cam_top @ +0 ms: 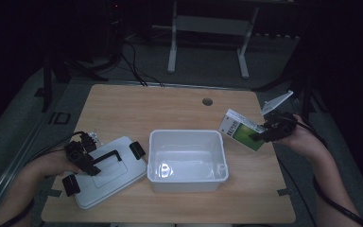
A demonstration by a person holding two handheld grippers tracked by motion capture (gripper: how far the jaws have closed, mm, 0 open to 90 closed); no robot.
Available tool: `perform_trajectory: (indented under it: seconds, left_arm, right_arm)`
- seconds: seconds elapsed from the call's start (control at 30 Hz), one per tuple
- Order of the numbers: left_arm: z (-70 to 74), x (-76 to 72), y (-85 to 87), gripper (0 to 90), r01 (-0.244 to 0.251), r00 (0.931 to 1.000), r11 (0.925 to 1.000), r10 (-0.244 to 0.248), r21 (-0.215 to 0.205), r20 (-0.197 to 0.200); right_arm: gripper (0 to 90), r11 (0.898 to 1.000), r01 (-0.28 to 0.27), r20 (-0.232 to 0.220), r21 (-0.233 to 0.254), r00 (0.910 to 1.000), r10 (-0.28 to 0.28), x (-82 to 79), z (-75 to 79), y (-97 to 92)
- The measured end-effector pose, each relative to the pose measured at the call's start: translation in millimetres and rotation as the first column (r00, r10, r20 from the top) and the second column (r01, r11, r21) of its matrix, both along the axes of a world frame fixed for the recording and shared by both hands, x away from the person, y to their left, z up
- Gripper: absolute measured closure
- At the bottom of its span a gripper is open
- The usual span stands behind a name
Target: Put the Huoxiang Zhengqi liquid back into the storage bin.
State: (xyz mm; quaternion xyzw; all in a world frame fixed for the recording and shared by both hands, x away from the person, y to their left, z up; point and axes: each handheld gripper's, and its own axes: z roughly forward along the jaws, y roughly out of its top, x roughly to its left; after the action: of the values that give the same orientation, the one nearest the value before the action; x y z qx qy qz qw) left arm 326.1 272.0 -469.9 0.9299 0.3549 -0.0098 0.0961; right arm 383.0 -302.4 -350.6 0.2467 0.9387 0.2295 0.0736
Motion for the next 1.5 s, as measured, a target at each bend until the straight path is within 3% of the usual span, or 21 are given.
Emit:
perform_trajectory:
  seconds: [0.17,0.4,0.57,0.83,1.07,1.5]
  left_arm:
    - [0.4,-0.2,-0.8,37.5,0.003,1.0,1.0,-0.003,0.0,0.002]
    - [-1.3,0.4,-3.3,37.5,0.006,1.0,1.0,-0.006,0.001,-0.006]
    - [-0.5,0.2,-2.8,37.5,0.007,1.0,1.0,-0.007,0.002,-0.001]
    - [0.3,-0.7,-3.0,37.5,0.006,1.0,1.0,-0.006,0.004,0.001]
    - [0.0,-1.7,-4.7,37.5,0.009,1.0,1.0,-0.009,-0.002,0.002]
    - [0.9,-1.4,-3.4,37.5,0.012,0.9999,0.9999,-0.012,0.003,0.002]
  right_arm:
    - [64.0,0.998,-0.069,0.002,0.013,0.9976,0.069,-7.1,8.1,13.8]
    - [64.0,0.981,-0.195,0.008,0.018,0.9808,0.195,-19.0,16.7,45.4]
    - [63.9,0.962,-0.272,0.014,0.034,0.9623,0.272,-25.6,19.9,65.8]
    - [63.9,0.921,-0.388,0.016,0.019,0.9216,0.388,-38.8,21.1,100.7]
    - [63.9,0.899,-0.438,-0.003,-0.008,0.8989,0.438,-43.5,13.4,122.5]
    - [63.9,0.877,-0.48,-0.055,-0.027,0.8768,0.478,-42.8,-14.2,139.5]
